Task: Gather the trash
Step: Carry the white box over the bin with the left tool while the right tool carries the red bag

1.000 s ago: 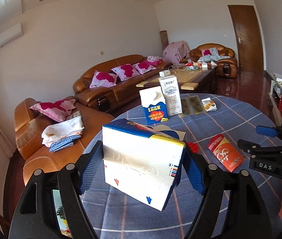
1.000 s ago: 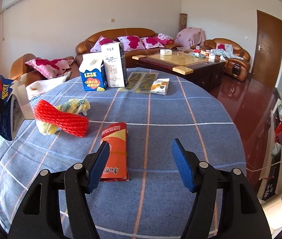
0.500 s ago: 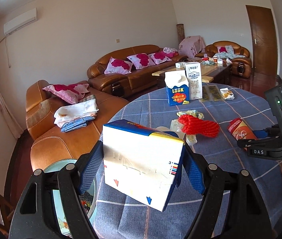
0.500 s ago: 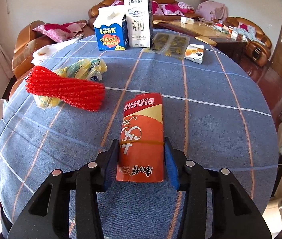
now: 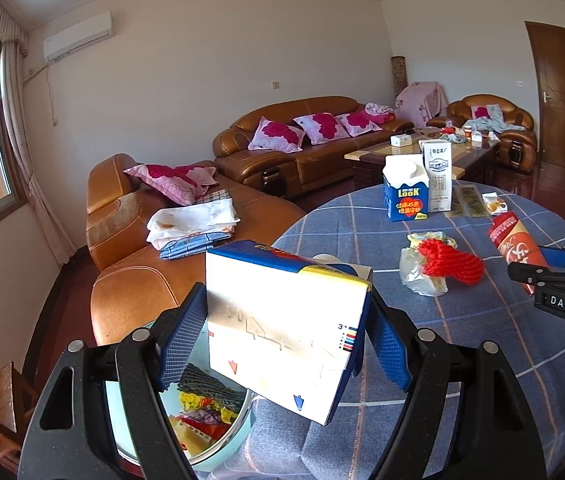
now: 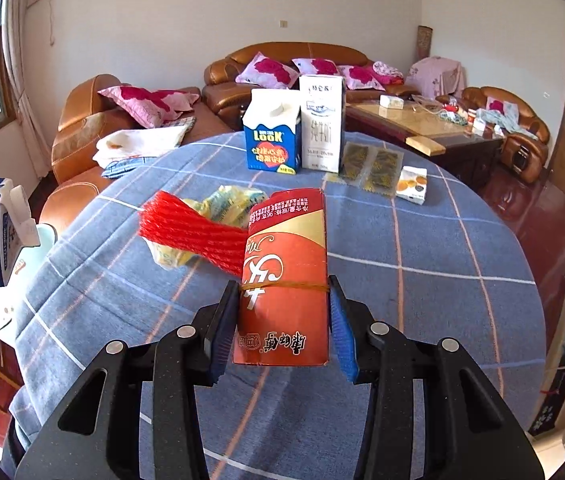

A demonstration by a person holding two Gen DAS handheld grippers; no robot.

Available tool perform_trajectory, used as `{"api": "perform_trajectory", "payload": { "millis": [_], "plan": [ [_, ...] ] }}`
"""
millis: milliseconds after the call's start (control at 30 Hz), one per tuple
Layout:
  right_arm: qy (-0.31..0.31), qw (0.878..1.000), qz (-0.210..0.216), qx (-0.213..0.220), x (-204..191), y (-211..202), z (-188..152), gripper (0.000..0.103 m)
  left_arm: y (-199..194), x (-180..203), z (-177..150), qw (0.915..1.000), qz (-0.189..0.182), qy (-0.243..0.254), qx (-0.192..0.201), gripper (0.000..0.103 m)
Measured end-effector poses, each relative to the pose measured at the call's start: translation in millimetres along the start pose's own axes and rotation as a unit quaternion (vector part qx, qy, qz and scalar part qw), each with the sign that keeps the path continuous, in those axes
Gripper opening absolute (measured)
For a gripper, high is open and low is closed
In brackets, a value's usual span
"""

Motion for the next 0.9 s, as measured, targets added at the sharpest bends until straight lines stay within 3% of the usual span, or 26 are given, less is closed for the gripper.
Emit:
{"api": "perform_trajectory", "payload": {
  "millis": [333,900],
  "plan": [
    [-0.047,0.997,0.054,0.044,-47.6,13.2,27.3,0.043,6.8,-31.7,-13.1,0.9983,0.053,-0.001,-0.022,0.075],
    [-0.124,0.983,0.121,0.062,-123.1,36.4,50.0,0.043,13.8,-77.9,-23.1,0.992,0.118,-0.01,-0.041,0.075]
  ]
}}
Point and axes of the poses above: each gripper's, at about its wrist camera, not at the fingertips, and y roughly the way its jaws point, x to its right, z to its top, the point moved 7 cm from there along y, roughly the way its jaws point, and after that the axes turned 13 degrees about z, right-handed, at the moved point
